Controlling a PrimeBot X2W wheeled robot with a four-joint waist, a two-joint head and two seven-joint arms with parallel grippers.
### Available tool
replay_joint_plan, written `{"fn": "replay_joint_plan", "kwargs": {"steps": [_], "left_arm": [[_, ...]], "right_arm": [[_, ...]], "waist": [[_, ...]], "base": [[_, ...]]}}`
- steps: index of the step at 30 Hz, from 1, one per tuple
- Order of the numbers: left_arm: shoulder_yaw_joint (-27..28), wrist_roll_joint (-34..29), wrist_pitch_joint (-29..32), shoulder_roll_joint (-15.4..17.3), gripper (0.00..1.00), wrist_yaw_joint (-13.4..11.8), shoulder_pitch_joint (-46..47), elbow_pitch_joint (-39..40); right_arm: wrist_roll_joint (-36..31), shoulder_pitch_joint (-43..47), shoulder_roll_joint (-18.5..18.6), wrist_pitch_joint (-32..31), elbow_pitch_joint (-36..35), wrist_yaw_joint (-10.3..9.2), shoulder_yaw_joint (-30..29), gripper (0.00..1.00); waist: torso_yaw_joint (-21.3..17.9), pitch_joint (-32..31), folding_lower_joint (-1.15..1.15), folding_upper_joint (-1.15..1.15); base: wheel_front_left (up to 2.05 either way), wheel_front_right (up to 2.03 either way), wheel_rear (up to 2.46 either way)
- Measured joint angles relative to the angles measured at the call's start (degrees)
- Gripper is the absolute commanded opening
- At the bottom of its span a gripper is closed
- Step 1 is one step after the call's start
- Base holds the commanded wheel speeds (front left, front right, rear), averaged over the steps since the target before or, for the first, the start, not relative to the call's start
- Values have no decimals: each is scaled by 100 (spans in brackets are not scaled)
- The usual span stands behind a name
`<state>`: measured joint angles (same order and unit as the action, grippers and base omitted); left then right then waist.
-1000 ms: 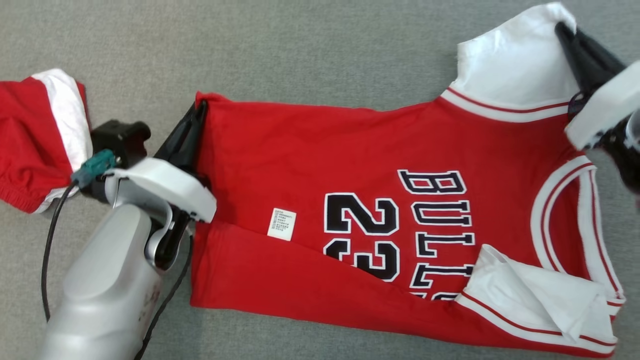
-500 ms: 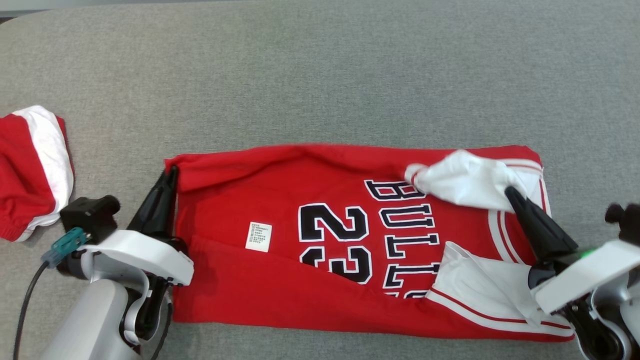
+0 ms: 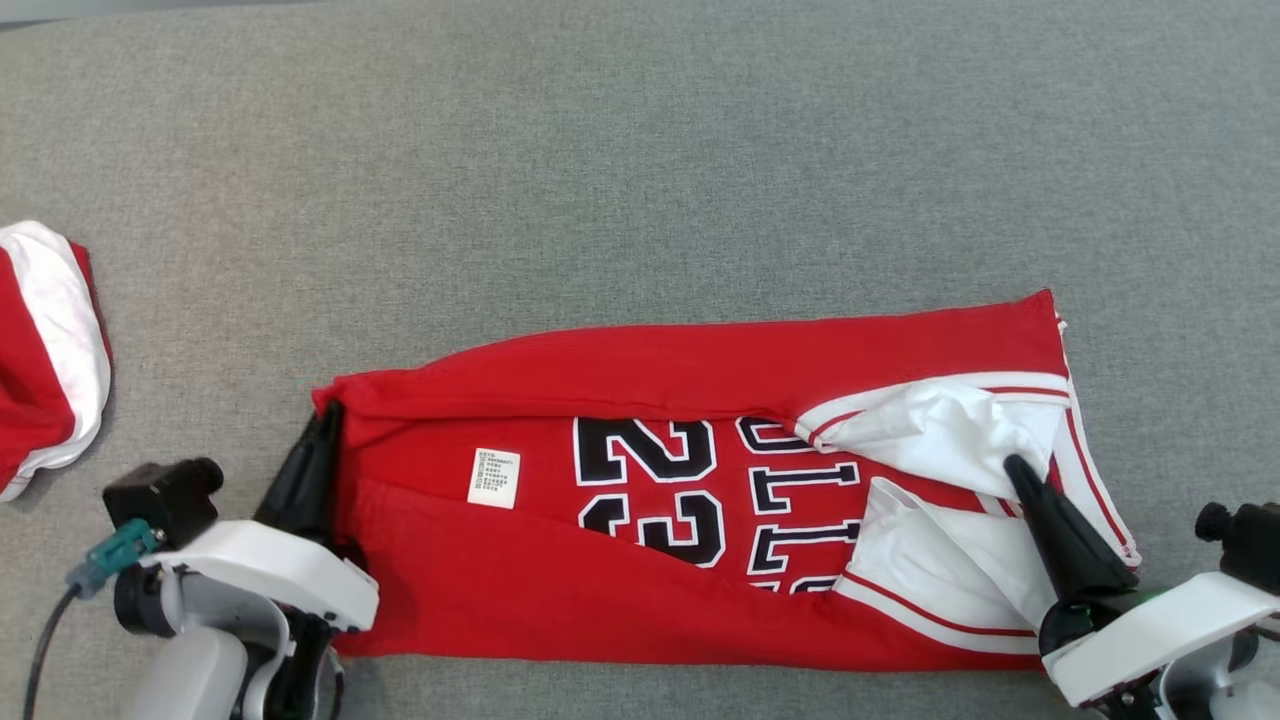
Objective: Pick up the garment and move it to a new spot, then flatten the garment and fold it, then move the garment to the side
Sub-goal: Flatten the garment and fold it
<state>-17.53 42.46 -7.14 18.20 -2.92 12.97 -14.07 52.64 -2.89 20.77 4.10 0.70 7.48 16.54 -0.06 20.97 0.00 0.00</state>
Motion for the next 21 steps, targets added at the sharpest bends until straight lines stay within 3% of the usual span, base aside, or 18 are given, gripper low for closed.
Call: {"fn": "replay_joint_plan", "kwargs": {"steps": [2, 3, 4, 5, 6, 13, 21], "left_arm": [[-9, 57, -3, -76, 0, -3, -112, -15], [-11, 81, -11, -92, 34, -18, -166, -31], [-19, 103, -29, -103, 80, -18, -222, -42], [-20, 99, -71, -114, 100, -23, -263, -51], [-20, 71, -148, -119, 100, -64, -308, -45], [54, -414, -637, -113, 100, -477, -578, 199], [452, -1344, -779, -398, 100, -895, -725, 1058]], "right_arm": [[-45, 21, -27, 29, 83, 1, 56, 0], [-91, 31, -25, 69, 134, 0, 77, 0], [-91, 58, -33, 101, 167, 1, 90, 32], [-123, 80, -43, 143, 201, 1, 110, 76], [-232, 94, -37, 201, 230, 0, 136, 100], [-1191, 90, -182, 913, 200, 1, -169, 100], [-2713, 87, -890, 1078, -92, 1, -1285, 100]], "waist": [[-14, -16, 0, 0], [-20, -33, 0, 0], [-26, -50, 0, 0], [-29, -70, 0, 0], [-32, -94, 0, 0], [-63, -341, 0, 0], [-67, -703, 0, 0]], "base": [[0, 0, 0], [0, 0, 0], [0, 0, 0], [0, 0, 0], [0, 0, 0], [0, 0, 0], [0, 0, 0]]}}
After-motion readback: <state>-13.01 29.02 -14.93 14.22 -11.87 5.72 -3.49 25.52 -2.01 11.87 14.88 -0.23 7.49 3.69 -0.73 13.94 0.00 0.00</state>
